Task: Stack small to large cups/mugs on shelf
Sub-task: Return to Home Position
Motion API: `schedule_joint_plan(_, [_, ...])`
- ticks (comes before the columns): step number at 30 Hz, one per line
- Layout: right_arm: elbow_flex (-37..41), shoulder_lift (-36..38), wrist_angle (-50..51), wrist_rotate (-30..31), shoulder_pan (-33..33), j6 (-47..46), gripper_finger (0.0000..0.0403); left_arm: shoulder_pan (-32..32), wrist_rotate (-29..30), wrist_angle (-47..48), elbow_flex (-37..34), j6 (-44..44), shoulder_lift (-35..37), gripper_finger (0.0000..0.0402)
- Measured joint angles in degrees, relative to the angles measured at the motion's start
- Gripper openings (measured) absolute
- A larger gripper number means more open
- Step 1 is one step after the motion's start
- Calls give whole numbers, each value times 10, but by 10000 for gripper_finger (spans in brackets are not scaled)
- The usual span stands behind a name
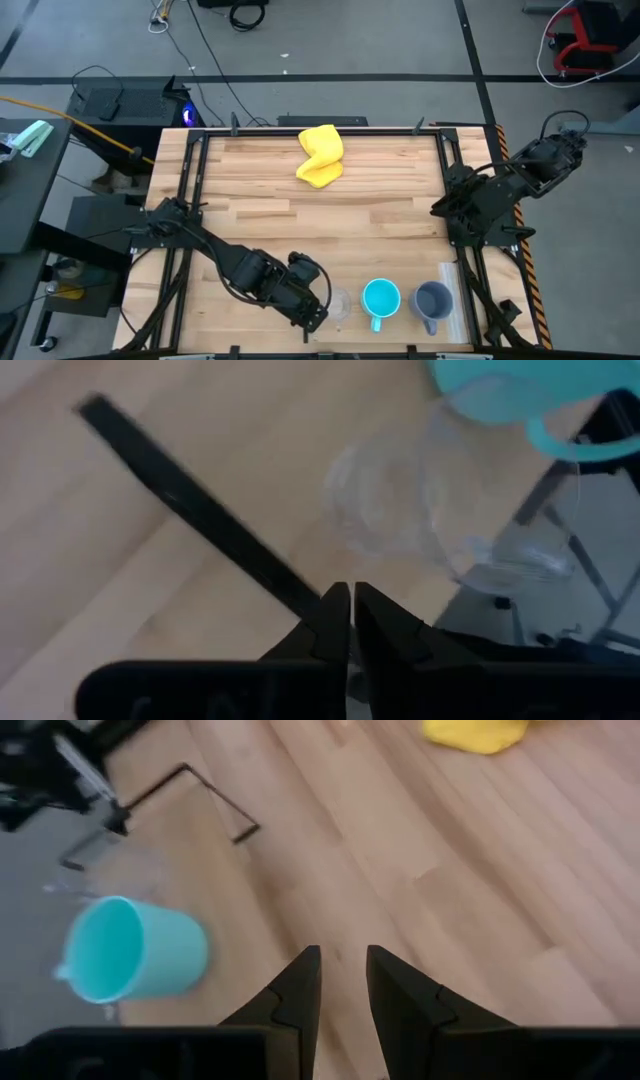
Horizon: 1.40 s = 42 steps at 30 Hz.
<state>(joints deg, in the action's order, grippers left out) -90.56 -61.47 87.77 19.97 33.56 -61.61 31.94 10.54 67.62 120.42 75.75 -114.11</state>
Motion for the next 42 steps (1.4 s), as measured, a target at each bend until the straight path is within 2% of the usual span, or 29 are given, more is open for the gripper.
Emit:
schedule_joint_plan(7, [-44,2,-131,-81,10,27,91,15,41,19,19,0,32,14])
schedule_joint_plan(12, [-131,4,-223,-88,72,136,91,42,126,46,51,-49,74,11])
schedule_joint_plan(15, [-196,5,-226,-87,105,172,91,62,186,50,62,-103,111,17])
schedule_joint_plan(17, [-239,5,-219,-92,121,177,91,74,206,43,66,-103,130,22])
schedule_joint_plan(23, [-308,7,-221,-96,136,214,91,90,210,9,69,-101,172,25])
schedule_joint_plan(28, [-295,6,-330,-116,136,288,91,98,212,-19,68,-111,175,17])
schedule_joint_plan(31, [-266,0,-436,-204,136,350,91,97,206,-36,68,-223,175,14])
schedule_joint_plan(34, [-207,-4,-576,-332,136,396,91,90,196,-85,68,-315,176,16])
schedule_joint_plan(36, [-161,-4,-658,-394,136,401,91,85,154,-125,68,-372,181,20])
schedule_joint_plan(39, [-99,-1,-707,-407,136,392,91,66,45,-205,68,-485,188,25])
schedule_joint_plan(42, [-46,2,-764,-398,136,392,91,38,-44,-228,67,-548,192,30])
